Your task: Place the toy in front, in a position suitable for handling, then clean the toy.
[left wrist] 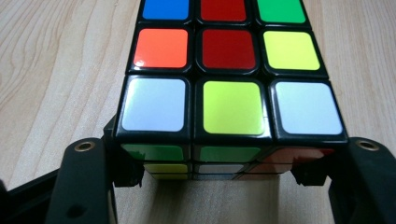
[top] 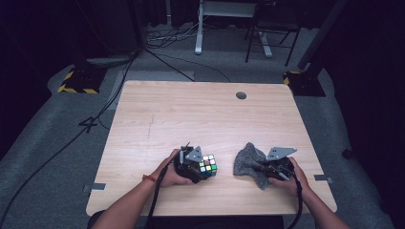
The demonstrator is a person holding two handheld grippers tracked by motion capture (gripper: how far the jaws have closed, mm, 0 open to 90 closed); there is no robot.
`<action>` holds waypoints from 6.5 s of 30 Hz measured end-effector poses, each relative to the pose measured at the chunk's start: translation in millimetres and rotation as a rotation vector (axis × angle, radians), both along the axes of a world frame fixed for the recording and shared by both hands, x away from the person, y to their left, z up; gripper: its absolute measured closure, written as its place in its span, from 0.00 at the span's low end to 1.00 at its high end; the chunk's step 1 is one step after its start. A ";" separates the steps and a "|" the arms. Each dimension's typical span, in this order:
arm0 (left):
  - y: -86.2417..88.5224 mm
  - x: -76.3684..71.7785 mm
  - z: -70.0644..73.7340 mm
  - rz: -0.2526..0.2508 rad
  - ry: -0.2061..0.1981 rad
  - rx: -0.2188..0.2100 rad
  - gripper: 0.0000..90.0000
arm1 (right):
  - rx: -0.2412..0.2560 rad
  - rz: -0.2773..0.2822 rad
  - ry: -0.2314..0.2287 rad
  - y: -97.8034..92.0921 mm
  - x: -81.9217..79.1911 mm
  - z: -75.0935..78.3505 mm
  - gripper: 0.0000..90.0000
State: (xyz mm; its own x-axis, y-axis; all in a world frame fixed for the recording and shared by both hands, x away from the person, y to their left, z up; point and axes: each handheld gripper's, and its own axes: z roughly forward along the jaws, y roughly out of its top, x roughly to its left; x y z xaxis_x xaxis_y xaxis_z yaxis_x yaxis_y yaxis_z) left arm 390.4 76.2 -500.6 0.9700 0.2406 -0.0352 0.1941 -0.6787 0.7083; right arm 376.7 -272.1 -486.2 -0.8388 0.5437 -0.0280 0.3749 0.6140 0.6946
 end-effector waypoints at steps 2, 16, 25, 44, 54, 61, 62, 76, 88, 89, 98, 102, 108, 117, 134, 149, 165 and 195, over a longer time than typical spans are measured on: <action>-0.6 0.3 -0.3 -0.003 0.008 -0.008 0.38 | 0.008 0.005 -0.002 -1.1 -0.5 1.2 0.88; -6.6 -2.9 7.6 -0.020 -0.027 0.014 0.38 | 0.076 0.027 -0.060 -3.7 -3.0 18.1 0.88; -6.1 0.4 26.2 -0.016 -0.046 -0.020 0.38 | 0.117 0.054 -0.096 4.4 -0.8 36.3 0.88; -27.7 7.4 45.4 -0.054 -0.090 0.004 0.38 | 0.177 0.126 -0.156 32.7 8.5 79.9 0.88; -38.8 5.8 44.9 -0.073 -0.106 0.044 0.38 | 0.152 0.198 -0.137 58.8 -0.1 86.8 0.88; -42.5 3.2 46.8 -0.078 -0.119 0.060 0.38 | 0.087 0.222 -0.116 78.4 0.8 81.1 0.88; -42.1 3.9 46.4 -0.075 -0.115 0.057 0.38 | 0.083 0.220 -0.115 79.6 1.4 81.0 0.88; -48.9 -2.0 41.8 -0.090 -0.143 0.110 0.38 | 0.032 0.244 -0.106 86.8 -2.6 76.8 0.88; -41.9 -4.8 52.0 -0.088 -0.142 0.044 0.38 | -0.002 0.141 -0.103 51.3 4.1 71.5 0.88; -42.0 -4.7 52.0 -0.087 -0.140 0.045 0.38 | 0.004 0.139 -0.106 50.4 4.0 71.8 0.88; -51.0 -5.7 48.1 -0.082 -0.136 0.066 0.38 | 0.006 0.192 -0.186 74.3 -9.7 81.0 0.87; -50.6 -5.3 48.6 -0.079 -0.142 0.062 0.38 | 0.006 0.194 -0.185 77.9 -11.5 83.8 0.87; -49.7 -7.2 49.6 -0.094 -0.136 0.042 0.38 | -0.034 0.170 -0.204 76.5 -7.6 82.6 0.88; -43.5 -11.5 57.8 -0.115 -0.147 -0.014 0.38 | -0.027 0.102 -0.172 56.6 -0.2 76.4 0.88; -36.5 -2.5 54.6 -0.077 -0.088 -0.068 0.38 | 0.112 0.219 -0.073 57.9 -7.6 69.4 0.87; -46.0 -6.1 49.9 -0.068 -0.130 0.002 0.37 | 0.164 0.249 -0.109 66.2 -13.8 73.6 0.88; -32.5 -8.1 67.1 -0.049 -0.168 -0.073 0.38 | 0.082 0.164 -0.083 59.3 -1.3 60.6 0.88; -31.6 -8.1 68.3 -0.046 -0.169 -0.076 0.38 | 0.100 0.178 -0.110 62.4 -5.7 65.9 0.88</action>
